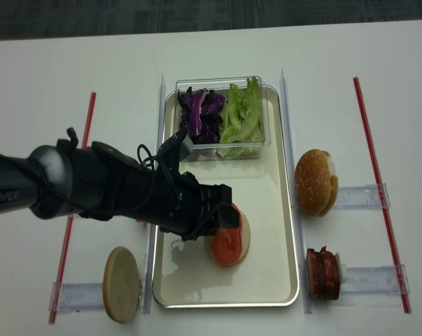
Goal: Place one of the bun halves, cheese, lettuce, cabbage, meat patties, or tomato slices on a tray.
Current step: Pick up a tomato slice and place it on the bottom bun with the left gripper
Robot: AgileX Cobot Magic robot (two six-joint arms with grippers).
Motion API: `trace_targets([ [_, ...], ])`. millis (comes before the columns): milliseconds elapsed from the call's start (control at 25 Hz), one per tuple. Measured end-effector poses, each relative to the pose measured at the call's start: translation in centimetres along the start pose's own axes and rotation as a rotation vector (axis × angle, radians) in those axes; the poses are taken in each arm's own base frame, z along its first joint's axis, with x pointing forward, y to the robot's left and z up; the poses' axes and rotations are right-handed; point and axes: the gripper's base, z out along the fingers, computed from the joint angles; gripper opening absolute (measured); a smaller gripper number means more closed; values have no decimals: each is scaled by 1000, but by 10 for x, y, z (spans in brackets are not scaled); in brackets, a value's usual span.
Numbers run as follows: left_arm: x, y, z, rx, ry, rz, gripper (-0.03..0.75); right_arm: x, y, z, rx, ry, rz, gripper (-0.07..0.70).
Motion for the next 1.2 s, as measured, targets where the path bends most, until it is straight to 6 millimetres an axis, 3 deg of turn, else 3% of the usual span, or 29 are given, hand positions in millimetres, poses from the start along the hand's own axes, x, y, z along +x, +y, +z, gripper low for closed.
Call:
trace_targets([
  [1200, -3, 14, -9, -49, 33, 37, 399, 0, 0, 0, 0, 0, -1, 469],
])
